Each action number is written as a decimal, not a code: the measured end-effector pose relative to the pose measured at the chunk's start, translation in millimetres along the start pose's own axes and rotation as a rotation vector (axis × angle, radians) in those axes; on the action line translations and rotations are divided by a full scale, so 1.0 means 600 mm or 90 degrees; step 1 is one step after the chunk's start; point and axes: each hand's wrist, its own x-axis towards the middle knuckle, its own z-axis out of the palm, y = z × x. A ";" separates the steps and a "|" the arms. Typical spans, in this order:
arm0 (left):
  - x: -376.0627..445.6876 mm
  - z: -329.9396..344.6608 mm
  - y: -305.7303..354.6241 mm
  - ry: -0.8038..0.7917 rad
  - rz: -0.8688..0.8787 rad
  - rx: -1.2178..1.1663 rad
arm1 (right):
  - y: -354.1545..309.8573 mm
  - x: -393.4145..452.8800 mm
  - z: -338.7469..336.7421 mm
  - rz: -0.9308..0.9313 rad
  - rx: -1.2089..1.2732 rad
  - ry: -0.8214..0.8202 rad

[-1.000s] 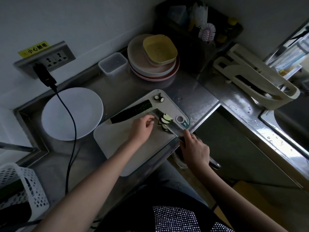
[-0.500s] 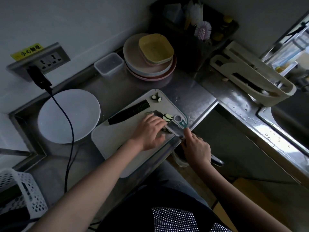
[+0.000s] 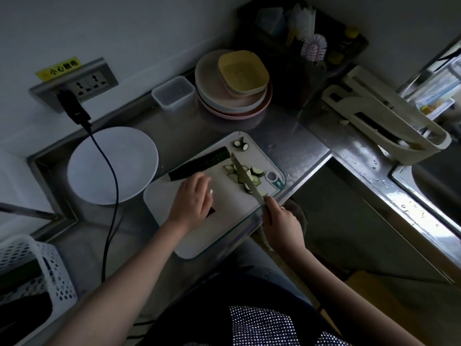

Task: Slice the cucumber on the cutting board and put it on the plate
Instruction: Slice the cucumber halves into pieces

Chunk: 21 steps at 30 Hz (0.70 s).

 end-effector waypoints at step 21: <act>-0.058 0.045 -0.016 -0.052 0.163 0.075 | -0.068 -0.026 0.045 -0.087 -0.057 -0.124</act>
